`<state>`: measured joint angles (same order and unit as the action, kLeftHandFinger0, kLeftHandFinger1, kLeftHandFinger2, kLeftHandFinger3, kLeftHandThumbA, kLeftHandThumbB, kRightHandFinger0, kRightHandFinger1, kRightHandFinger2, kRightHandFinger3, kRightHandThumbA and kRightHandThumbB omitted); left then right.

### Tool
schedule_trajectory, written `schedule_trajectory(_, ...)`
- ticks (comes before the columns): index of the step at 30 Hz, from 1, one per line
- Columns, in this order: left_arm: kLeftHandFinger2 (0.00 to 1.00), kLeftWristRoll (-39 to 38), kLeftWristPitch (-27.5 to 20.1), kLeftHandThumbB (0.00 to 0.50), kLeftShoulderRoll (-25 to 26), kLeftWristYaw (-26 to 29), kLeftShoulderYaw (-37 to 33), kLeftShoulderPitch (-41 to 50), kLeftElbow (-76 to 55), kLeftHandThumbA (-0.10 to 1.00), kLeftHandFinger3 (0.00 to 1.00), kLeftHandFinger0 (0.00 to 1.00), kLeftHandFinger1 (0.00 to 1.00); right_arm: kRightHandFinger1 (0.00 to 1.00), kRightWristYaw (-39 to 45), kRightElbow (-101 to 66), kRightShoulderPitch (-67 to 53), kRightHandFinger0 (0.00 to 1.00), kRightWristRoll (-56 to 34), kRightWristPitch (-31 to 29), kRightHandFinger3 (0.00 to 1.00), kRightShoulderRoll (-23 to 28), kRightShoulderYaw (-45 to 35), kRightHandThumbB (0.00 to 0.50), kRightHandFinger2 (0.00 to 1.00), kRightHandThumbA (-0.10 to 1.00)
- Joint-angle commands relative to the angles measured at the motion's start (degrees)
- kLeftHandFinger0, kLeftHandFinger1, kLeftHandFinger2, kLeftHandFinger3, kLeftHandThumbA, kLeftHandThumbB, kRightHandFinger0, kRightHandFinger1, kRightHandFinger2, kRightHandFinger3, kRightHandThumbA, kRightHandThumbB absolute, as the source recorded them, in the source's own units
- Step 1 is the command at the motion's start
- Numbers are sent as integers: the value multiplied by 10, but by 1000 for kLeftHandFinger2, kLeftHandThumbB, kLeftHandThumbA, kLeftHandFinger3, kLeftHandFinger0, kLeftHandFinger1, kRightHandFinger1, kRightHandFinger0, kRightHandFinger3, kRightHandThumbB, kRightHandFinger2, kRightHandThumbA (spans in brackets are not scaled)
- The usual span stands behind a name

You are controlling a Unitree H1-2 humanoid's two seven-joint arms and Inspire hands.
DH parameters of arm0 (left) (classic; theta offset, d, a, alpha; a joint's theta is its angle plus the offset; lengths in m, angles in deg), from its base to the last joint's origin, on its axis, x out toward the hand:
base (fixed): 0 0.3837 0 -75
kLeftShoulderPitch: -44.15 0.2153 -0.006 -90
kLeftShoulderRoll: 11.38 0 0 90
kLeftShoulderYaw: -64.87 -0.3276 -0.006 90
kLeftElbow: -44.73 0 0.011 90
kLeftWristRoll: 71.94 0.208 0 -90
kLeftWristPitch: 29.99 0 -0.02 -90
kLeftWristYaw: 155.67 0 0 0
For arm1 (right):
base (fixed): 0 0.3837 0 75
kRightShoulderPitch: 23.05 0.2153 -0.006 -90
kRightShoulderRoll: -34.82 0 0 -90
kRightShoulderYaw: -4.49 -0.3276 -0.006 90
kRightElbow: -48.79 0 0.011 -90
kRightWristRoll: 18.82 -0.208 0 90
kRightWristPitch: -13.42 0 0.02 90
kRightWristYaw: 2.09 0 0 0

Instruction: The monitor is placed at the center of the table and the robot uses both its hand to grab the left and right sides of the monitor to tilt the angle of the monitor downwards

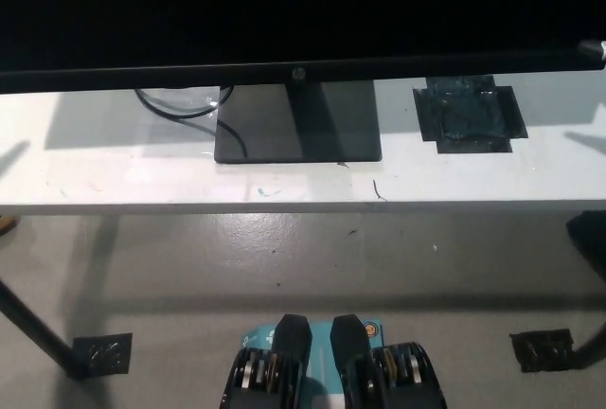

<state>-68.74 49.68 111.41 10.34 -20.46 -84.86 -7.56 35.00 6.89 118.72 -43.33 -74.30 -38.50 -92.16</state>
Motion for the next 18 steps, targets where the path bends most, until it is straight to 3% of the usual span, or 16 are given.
schedule_trajectory(1,1000,18,-32,409,51,-26,-12,-72,12,1000,1000,1000,1000,1000,179,30,112,1000,-54,91,1000,44,1,500,1000,816)
schedule_trajectory(2,1000,22,-40,366,51,-28,-18,-75,19,1000,1000,1000,1000,1000,206,40,122,1000,-45,91,1000,50,13,500,1000,776)
schedule_trajectory(5,1000,21,-42,358,52,-27,-21,-76,21,1000,1000,1000,1000,1000,215,47,126,1000,-40,91,1000,51,12,500,1000,770)
schedule_trajectory(6,1000,23,-52,401,50,-28,-24,-79,28,1000,1000,1000,1000,1000,230,53,134,1000,-29,81,1000,53,22,500,1000,779)
schedule_trajectory(8,1000,25,-65,429,49,-29,-29,-84,38,1000,1000,1000,1000,1000,252,59,147,1000,-11,69,1000,59,39,500,1000,768)
schedule_trajectory(12,1000,25,-66,427,50,-32,-33,-85,39,1000,1000,1000,1000,1000,259,58,153,1000,-5,66,1000,61,47,500,1000,791)
schedule_trajectory(13,1000,27,-62,392,51,-36,-36,-85,36,1000,1000,1000,1000,1000,268,60,163,1000,2,68,1000,63,58,500,1000,770)
schedule_trajectory(18,1000,69,-46,456,50,-22,-63,-90,4,1000,1000,1000,1000,1000,307,79,207,1000,29,78,1000,69,99,500,1000,714)
